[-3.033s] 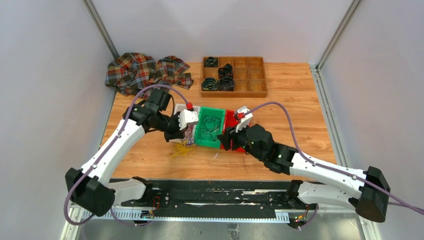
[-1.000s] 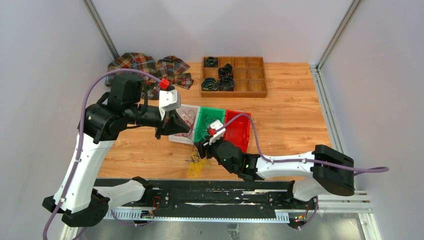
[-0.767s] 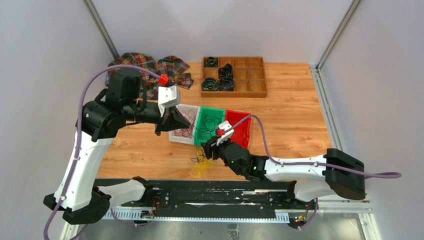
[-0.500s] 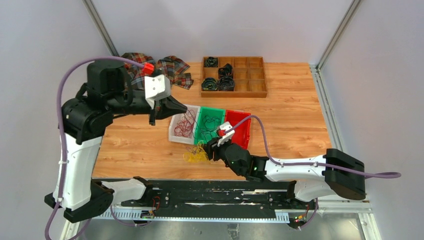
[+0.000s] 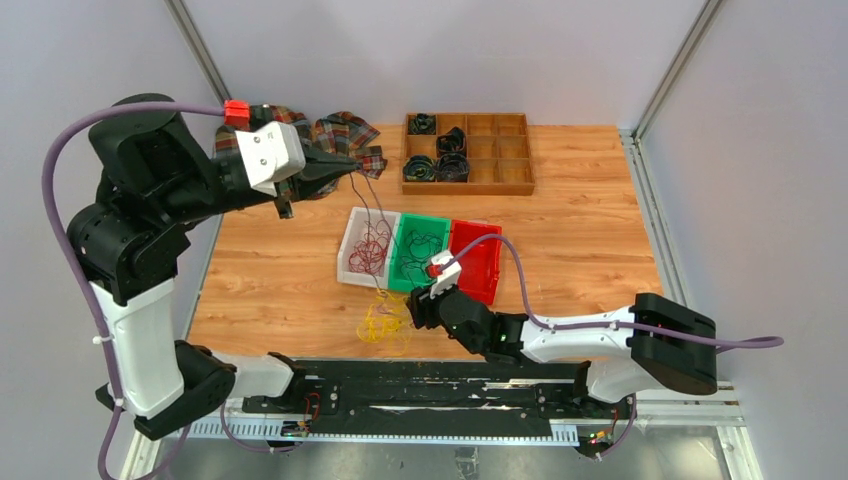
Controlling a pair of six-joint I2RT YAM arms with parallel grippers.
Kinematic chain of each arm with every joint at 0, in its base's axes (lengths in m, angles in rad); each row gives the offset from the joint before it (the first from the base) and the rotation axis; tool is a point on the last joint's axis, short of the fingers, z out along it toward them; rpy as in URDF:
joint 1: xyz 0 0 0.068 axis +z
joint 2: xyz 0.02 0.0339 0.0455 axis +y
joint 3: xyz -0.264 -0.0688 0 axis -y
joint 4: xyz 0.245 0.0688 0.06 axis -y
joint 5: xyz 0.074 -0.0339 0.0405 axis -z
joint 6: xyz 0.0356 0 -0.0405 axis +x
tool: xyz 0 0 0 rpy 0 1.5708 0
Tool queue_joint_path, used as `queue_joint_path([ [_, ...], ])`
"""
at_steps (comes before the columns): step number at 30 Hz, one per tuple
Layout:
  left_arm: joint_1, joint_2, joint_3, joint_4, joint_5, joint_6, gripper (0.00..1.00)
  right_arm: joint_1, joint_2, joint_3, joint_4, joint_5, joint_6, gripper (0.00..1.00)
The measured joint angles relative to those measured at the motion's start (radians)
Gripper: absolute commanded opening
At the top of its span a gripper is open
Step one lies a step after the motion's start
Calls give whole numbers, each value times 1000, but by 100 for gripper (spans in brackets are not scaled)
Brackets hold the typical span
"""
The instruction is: Untangle the cables
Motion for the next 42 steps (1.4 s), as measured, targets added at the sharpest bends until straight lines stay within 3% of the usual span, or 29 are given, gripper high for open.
queue_joint_path([
  [15, 0, -210, -269, 568, -350, 4, 1, 0, 11, -34, -53, 2, 22, 52],
  [23, 0, -208, -265, 582, -317, 2, 0, 0, -105, -22, -122, 9, -31, 60],
  [28, 0, -210, -283, 557, -287, 3, 0, -3, -204, 122, -164, -39, -136, 64],
  [34, 0, -238, -332, 506, -195, -1, 1, -126, -240, 352, -224, -290, -185, 65],
  [42, 0, -276, -406, 462, -49, -34, 0, -194, -205, 454, -280, -606, -192, 65],
])
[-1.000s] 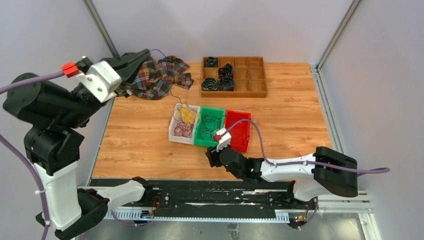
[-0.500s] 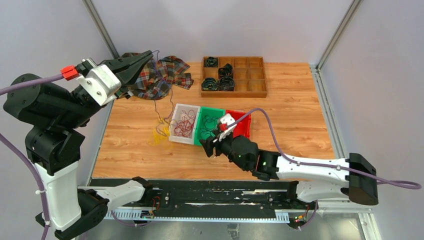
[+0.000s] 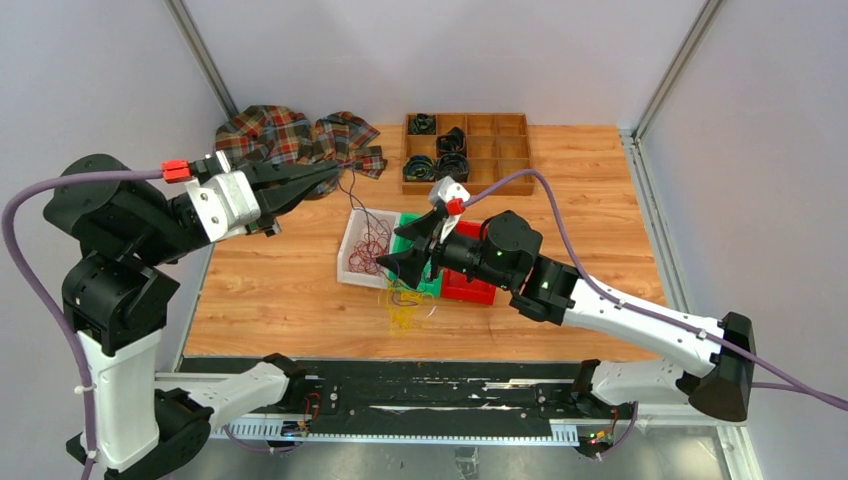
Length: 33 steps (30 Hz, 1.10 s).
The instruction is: Untangle the cables
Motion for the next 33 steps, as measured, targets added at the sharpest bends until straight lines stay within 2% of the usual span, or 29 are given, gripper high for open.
queue_joint_path([
  [6, 0, 10, -22, -9, 44, -16, 1, 0, 32, 2, 26, -201, 28, 65],
  [11, 0, 19, -22, -9, 62, -27, 0, 2, 68, 11, 56, -272, 47, 65],
  [17, 0, 20, -22, -9, 78, -35, 0, 18, 121, 43, 84, -274, 56, 64],
  [25, 0, 20, -16, -9, 100, -57, 1, 24, 140, 68, 108, -192, 53, 64],
  [33, 0, 28, 8, -10, 116, -73, 0, 24, 200, 78, 162, -194, 73, 51],
])
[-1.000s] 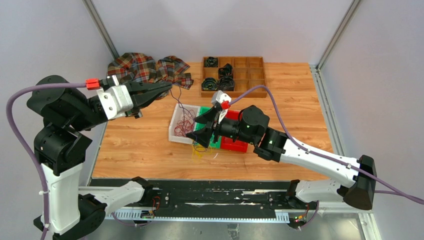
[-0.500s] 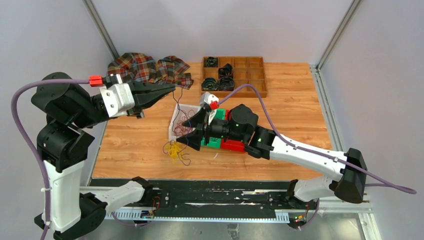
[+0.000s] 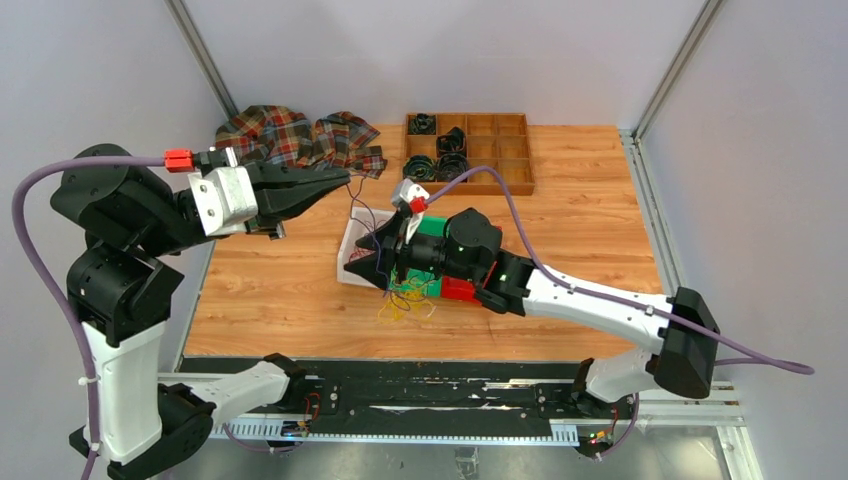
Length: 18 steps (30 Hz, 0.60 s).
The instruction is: Untangle the cables
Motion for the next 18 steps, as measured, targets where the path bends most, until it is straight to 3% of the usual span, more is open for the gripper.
queue_joint_path([
  [7, 0, 40, 99, -9, 24, -42, 0, 0, 97, -132, 105, 17, 82, 33],
  [18, 0, 109, 286, -24, 30, -81, 0, 0, 256, -354, 283, 95, 219, 27],
])
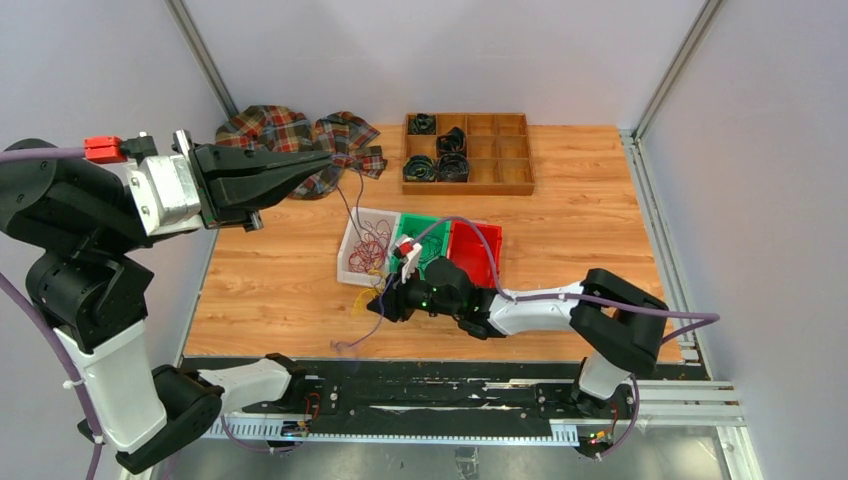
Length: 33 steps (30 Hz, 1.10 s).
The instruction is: Untangle the cables
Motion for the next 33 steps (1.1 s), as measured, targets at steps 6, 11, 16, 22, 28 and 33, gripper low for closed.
queue_joint_path([
  [6, 0, -2, 19, 49, -29, 7, 0, 0, 72, -67, 47, 39, 36, 16],
  [11, 0, -15, 18, 112, -58, 16, 0, 0, 104, -98, 14, 75, 49, 17],
  [16, 0, -51, -14, 205, -114, 40, 1, 13, 105, -97, -15, 111, 58, 21],
  [22, 0, -136, -171, 421, -278, 109, 0, 61, 124, -52, -101, 136, 56, 19],
  [28, 0, -140, -175, 520, -398, 215, 1, 99, 146, 18, -200, 158, 42, 43],
  [33, 0, -167, -187, 448, -364, 244, 0, 123, 121, 122, -327, 172, 0, 70],
])
